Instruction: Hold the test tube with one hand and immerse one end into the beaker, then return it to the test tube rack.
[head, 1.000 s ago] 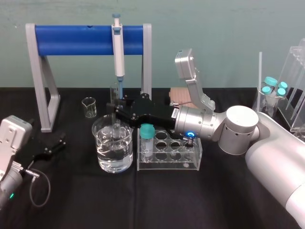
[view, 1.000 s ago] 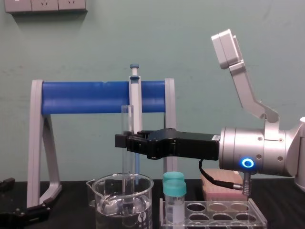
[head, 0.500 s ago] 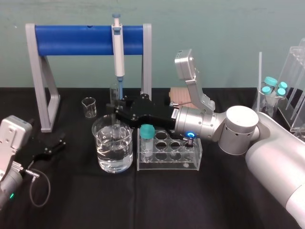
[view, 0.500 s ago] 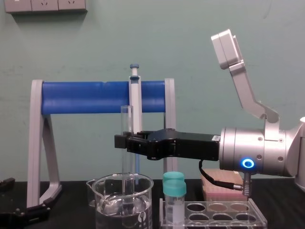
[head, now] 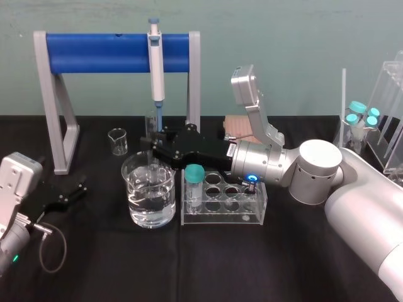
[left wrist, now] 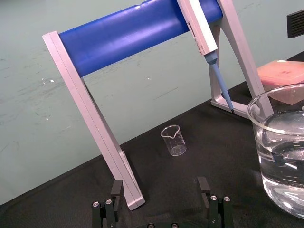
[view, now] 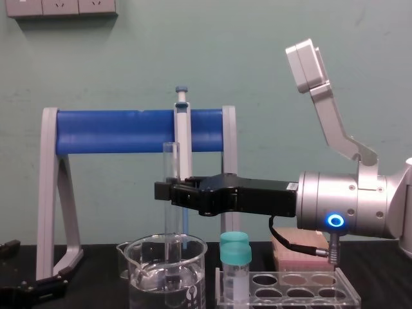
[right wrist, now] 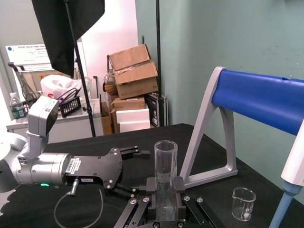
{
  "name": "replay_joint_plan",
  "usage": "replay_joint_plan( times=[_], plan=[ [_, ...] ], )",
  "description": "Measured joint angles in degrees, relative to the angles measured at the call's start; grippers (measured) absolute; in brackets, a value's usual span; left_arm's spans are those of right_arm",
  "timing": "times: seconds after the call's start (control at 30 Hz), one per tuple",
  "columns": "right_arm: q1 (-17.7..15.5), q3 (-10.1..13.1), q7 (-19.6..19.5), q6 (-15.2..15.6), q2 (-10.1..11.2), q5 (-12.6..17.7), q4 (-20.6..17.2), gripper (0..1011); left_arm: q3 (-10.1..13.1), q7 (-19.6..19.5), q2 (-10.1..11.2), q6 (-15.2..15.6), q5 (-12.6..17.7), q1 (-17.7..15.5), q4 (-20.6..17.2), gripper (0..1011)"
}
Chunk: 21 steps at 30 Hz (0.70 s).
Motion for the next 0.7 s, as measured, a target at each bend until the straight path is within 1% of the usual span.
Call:
replay_joint_plan(
  times=[0.7],
  plan=[
    [-0.1, 0.0, -0.2, 0.0, 0.1, 0.0, -0.2, 225, 0.0, 0.0, 0.0, 0.0, 0.0, 0.0, 0.0, 1000]
  ],
)
